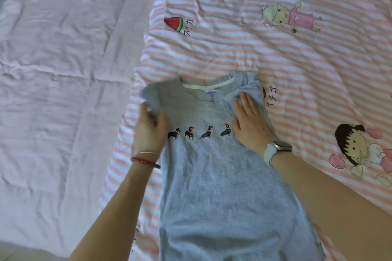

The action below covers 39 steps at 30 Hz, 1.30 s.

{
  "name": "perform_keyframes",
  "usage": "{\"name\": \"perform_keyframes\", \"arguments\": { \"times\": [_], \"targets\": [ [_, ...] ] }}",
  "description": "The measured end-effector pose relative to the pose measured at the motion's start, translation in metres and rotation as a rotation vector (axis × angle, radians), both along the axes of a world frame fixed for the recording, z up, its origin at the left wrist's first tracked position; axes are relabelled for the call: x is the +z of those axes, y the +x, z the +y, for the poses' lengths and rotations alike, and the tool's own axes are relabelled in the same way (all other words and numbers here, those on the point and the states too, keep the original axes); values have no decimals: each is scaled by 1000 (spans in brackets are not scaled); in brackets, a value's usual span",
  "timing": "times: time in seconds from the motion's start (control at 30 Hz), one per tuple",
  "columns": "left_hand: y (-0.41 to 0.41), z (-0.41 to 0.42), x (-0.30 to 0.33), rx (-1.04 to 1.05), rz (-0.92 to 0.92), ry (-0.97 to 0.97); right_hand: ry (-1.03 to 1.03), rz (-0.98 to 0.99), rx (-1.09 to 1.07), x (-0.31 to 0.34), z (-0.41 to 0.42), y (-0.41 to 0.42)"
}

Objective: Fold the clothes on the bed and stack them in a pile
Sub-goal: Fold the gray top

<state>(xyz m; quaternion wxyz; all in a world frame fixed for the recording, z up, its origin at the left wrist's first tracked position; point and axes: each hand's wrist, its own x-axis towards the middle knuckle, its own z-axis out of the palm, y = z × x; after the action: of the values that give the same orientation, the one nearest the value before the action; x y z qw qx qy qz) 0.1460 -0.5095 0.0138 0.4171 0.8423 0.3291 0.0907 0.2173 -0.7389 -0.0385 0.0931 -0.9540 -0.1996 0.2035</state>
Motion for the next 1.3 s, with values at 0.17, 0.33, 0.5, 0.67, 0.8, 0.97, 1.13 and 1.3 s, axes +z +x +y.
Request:
{"name": "perform_keyframes", "arguments": {
  "times": [0.17, 0.33, 0.5, 0.67, 0.8, 0.97, 1.13, 1.3],
  "targets": [
    [2, -36, -13, -506, 257, 359, 173, 103, -30, -1, 0, 5],
    [15, -16, -37, -462, 369, 505, 224, -239, -39, 5, -9, 6],
    [52, 19, -49, -369, 443, 350, 4, -89, -58, 10, -16, 66],
    [95, 34, -48, -302, 508, 278, -132, 92, -3, 16, -7, 117],
    [113, 43, -41, -374, 508, 204, -154, 162, 33, 23, 6, 134],
    [101, 27, -18, -453, 160, 184, -23, -75, 75, 32, -1, 110],
    [31, 11, -2, -575, -132, 306, 121, -359, 194, 48, -33, 48],
    [-54, -9, 12, -763, -231, 463, 147, -354, 308, 65, -71, -31]
  ]
}}
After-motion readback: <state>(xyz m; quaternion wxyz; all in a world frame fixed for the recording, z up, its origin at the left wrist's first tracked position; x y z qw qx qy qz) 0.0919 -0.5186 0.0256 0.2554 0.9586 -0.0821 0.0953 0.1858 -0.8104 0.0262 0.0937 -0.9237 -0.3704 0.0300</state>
